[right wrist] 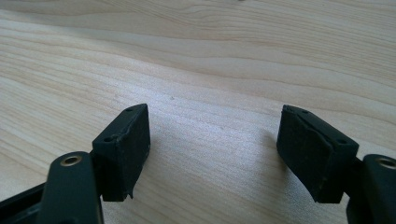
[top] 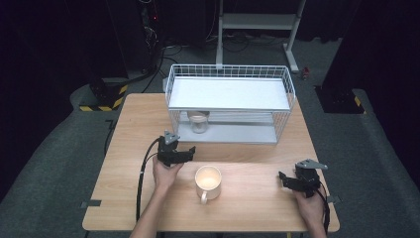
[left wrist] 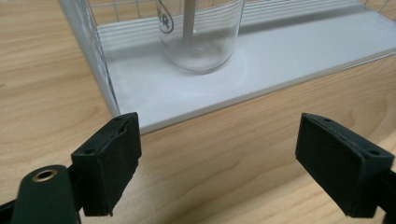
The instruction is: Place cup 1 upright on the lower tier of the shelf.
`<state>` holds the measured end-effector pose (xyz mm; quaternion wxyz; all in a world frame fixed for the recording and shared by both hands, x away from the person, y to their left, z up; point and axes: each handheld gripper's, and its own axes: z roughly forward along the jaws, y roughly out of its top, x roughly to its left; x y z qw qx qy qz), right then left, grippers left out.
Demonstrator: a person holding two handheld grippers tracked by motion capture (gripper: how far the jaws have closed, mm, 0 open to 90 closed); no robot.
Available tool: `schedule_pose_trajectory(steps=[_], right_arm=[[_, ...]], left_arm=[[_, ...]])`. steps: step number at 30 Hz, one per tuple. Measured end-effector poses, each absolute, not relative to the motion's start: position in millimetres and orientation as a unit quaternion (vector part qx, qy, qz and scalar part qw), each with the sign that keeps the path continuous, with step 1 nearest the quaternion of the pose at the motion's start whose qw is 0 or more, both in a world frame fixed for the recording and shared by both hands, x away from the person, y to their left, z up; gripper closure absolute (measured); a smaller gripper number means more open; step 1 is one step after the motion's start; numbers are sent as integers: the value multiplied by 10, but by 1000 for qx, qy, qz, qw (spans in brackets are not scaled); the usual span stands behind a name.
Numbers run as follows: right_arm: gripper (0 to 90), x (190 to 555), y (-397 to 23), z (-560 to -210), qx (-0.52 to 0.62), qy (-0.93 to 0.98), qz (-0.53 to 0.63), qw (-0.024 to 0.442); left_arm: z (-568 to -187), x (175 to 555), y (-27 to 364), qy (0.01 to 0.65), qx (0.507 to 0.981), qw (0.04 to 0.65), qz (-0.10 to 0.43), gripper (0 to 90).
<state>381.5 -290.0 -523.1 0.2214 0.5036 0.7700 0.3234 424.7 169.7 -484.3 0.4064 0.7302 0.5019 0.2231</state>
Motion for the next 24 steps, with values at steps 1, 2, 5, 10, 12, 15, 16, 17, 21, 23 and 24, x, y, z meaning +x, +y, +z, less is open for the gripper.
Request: schedule_pose_trajectory(steps=[1,2,5,10,12,15,16,17,21,23,24], right_arm=[[261,3815,-2900,-5231,504,770,323,221],[261,3815,-2900,-5231,503,770,323,222],[261,3815,-2900,-5231,504,770,323,222],[261,3813,-2898,-5230,505,769,323,221],[261,3815,-2900,-5231,504,770,323,222],[260,3815,-2900,-5231,503,770,323,222],[260,3815,-2900,-5230,504,770,323,221],[260,3815,-2900,-5230,504,770,323,221],[261,3815,-2900,-5230,504,770,323,221],[261,3815,-2900,-5230,504,770,323,222],[260,3815,-2900,-5230,504,770,323,221]], left_arm=[[-4845,4228,1708,503,730,406,223,149],[-4848,4210,1715,503,729,407,224,150],[-4863,4154,1726,504,732,398,228,151],[-4929,4038,1741,509,733,394,221,151],[-4964,3984,1751,513,732,392,217,151],[-5008,3905,1772,517,734,383,218,151],[-5022,3877,1779,518,735,379,219,151],[-5036,3852,1789,518,738,372,221,151],[-5092,3741,1822,523,740,359,224,151],[-5115,3693,1837,525,739,358,225,151],[-5128,3673,1843,526,739,358,222,152]])
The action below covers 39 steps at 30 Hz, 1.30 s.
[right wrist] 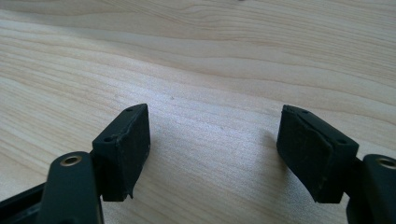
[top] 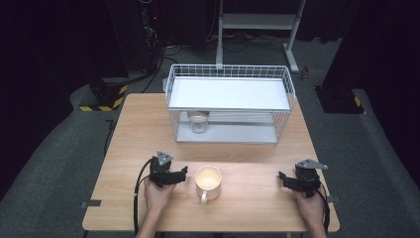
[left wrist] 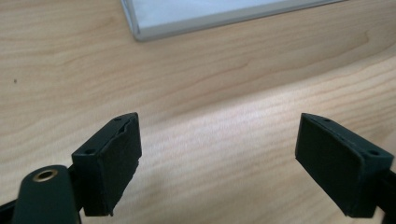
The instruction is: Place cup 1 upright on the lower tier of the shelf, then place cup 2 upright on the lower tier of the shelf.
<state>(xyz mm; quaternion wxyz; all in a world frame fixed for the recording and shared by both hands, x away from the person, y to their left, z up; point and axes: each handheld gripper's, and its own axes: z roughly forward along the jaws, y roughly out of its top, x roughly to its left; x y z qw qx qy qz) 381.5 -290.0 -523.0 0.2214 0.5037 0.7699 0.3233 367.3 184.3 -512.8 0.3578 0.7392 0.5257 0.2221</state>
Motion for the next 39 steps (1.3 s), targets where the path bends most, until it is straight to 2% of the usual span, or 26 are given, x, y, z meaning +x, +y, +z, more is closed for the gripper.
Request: schedule_pose_trajectory(steps=[9,21,39], right_arm=[[259,3815,-2900,-5231,503,770,323,222],[259,3814,-2898,-5231,504,770,324,221],[259,3815,-2898,-5231,503,770,324,221]], left_arm=[[-5228,3545,1841,530,745,341,220,151],[-5258,3278,1851,537,731,370,200,143],[-4999,2969,1860,515,724,419,188,75]])
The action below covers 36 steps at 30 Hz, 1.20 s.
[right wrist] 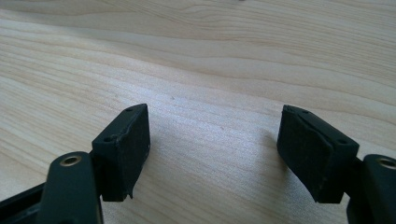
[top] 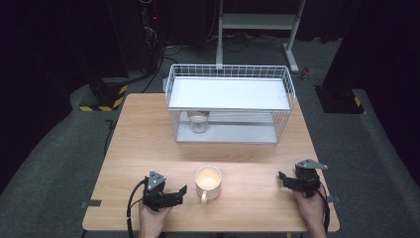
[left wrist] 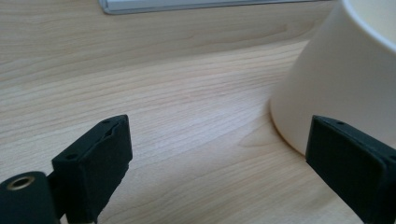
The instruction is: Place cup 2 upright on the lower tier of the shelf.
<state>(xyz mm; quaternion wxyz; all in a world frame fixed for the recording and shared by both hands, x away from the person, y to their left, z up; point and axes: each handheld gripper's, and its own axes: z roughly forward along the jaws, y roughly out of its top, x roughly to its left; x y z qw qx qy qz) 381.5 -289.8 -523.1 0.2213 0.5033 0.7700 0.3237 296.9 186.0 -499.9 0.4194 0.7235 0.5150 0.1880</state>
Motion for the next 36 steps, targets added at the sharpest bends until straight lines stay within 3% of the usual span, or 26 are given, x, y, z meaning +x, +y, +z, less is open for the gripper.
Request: schedule_pose_trajectory(steps=[36], right_arm=[[259,3813,-2897,-5231,504,770,324,221]], left_arm=[[-4603,2882,1527,454,742,461,176,37]])
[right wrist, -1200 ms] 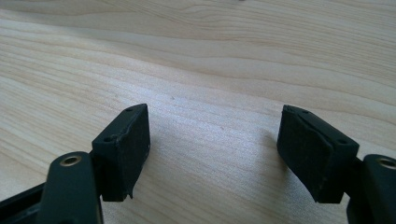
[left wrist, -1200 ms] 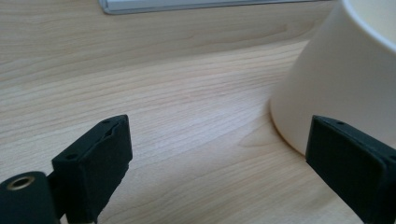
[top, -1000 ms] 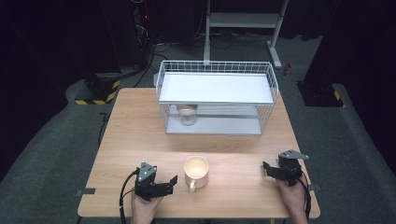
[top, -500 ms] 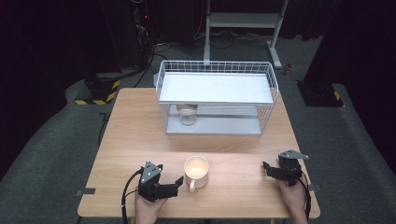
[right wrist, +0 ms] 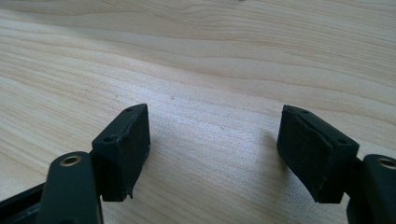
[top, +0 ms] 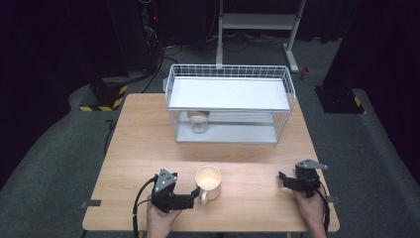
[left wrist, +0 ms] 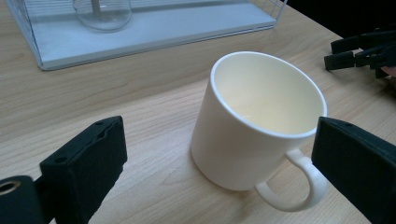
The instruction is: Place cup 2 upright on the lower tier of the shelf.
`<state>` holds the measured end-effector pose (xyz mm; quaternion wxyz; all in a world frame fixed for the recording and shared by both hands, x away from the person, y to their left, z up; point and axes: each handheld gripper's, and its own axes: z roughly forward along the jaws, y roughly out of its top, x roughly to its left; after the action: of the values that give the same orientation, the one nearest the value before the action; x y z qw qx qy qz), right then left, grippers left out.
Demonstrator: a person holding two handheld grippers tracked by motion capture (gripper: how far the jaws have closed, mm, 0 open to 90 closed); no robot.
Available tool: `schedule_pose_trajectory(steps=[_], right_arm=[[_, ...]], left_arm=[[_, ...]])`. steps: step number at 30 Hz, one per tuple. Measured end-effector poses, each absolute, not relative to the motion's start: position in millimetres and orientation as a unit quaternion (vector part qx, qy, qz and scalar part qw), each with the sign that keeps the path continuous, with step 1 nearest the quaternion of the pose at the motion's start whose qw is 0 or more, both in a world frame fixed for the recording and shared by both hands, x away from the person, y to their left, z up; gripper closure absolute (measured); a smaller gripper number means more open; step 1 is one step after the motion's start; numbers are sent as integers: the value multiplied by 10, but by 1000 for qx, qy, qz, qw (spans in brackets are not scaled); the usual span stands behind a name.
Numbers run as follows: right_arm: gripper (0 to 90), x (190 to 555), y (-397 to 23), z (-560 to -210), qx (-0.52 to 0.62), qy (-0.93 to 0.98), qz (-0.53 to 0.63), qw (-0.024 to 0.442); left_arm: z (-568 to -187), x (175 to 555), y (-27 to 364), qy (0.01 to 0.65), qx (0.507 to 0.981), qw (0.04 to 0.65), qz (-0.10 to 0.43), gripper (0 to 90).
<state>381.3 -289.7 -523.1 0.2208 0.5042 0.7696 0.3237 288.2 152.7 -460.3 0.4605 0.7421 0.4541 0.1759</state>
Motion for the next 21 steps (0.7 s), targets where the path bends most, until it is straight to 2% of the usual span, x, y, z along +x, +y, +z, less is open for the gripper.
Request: schedule_pose_trajectory(steps=[21], right_arm=[[259,3813,-2897,-5231,504,770,324,221]], left_arm=[[-4530,3002,1237,420,771,449,162,5]])
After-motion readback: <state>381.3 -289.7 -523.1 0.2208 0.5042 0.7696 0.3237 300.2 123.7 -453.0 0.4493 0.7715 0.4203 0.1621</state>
